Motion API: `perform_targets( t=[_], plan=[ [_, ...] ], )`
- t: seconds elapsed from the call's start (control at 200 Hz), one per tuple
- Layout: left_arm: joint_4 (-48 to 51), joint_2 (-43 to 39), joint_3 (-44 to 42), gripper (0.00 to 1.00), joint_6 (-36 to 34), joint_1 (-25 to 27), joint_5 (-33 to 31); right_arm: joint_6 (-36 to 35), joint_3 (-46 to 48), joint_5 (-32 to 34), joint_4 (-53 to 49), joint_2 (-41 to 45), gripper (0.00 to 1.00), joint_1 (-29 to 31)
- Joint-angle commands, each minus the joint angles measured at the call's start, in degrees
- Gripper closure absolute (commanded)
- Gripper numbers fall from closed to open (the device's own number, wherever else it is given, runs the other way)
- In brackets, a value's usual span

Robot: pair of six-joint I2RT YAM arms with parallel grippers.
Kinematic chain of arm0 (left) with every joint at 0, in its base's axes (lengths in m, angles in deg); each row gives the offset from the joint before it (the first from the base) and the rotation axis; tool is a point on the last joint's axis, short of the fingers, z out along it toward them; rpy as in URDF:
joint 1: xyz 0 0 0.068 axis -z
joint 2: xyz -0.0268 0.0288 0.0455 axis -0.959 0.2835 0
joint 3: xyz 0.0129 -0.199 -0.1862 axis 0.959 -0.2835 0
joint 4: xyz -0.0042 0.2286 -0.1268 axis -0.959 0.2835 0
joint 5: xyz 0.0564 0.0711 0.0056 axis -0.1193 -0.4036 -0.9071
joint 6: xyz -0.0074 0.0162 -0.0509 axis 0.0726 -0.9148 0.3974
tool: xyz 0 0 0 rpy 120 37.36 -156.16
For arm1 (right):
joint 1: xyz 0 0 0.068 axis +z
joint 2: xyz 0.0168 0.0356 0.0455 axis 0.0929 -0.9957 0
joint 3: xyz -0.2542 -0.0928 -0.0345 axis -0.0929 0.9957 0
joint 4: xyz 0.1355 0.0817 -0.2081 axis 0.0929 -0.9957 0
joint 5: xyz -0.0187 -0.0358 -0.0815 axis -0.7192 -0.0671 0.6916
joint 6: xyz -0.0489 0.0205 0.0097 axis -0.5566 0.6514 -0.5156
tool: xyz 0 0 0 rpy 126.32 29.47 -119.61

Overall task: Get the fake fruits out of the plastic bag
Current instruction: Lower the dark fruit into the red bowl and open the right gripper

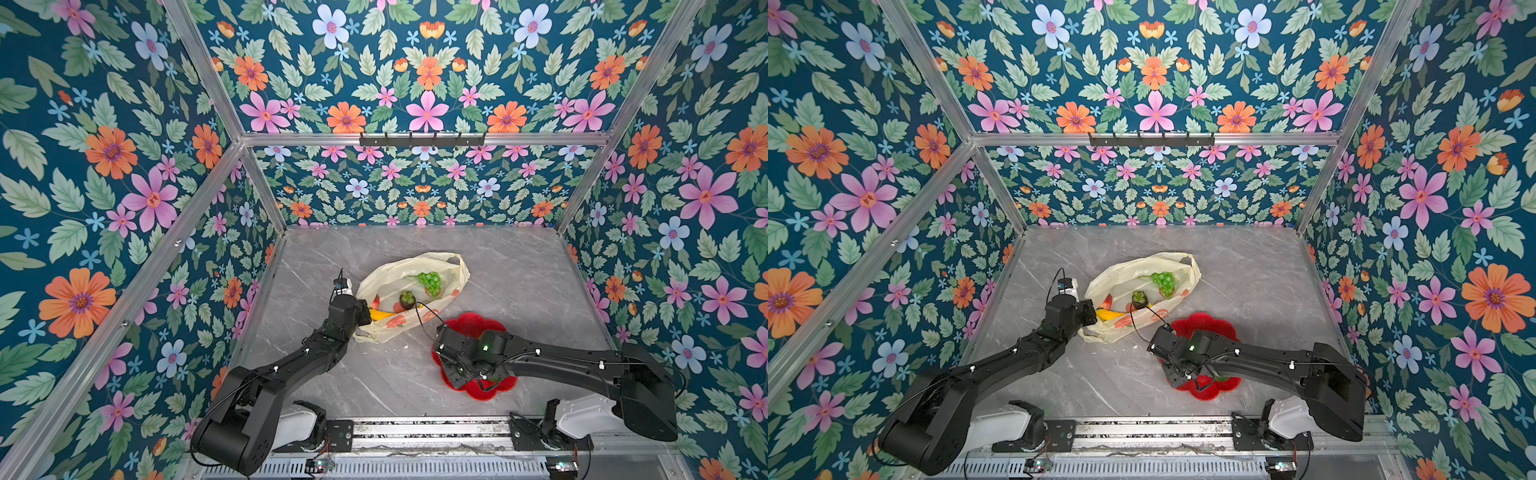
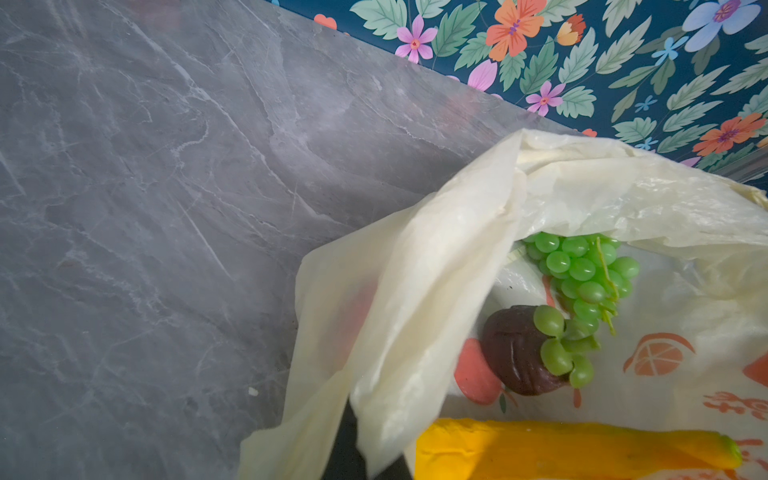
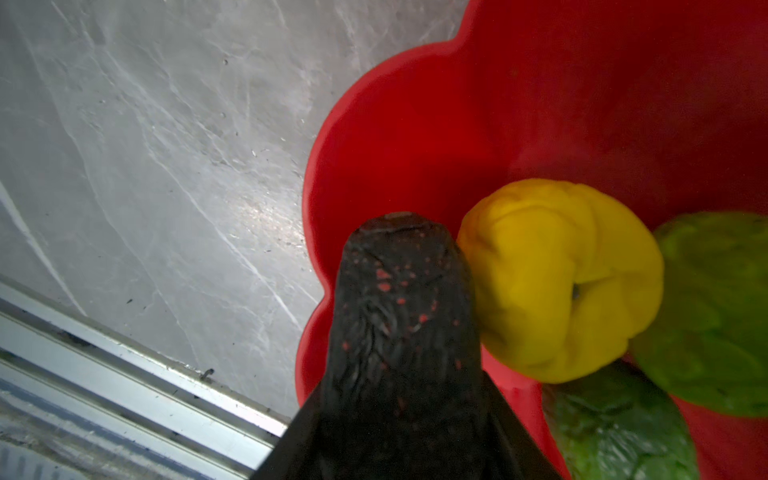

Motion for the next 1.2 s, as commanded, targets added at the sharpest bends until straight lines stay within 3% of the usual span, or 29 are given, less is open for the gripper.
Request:
perform_targets(
  t=[0.0,0.395,1.0,1.195],
  plan=[
    [-0.11,-0.03,0.58,1.00,-0.90,-0.06,-0.10,-1.23,0.00,1.91,-1.90,-0.20,0.65,0.01],
    [-0.19,0.28,0.68,1.00,-0.89,-0.09,-0.05,-1.15,-0.25,3.49,-5.34,-1.21,0.63,0.00],
    [-0.19,0.50,0.71,1.00,-0.90,-0.06,-0.10,-0.38,-0.24,5.08,-6.43,-3.85,0.41,0.02],
    [-0.28,0.68,0.77,1.00,-0.90,-0.03,-0.11,1.17,0.12,6.41,-8.24,-2.85,0.39,0.06]
  ],
)
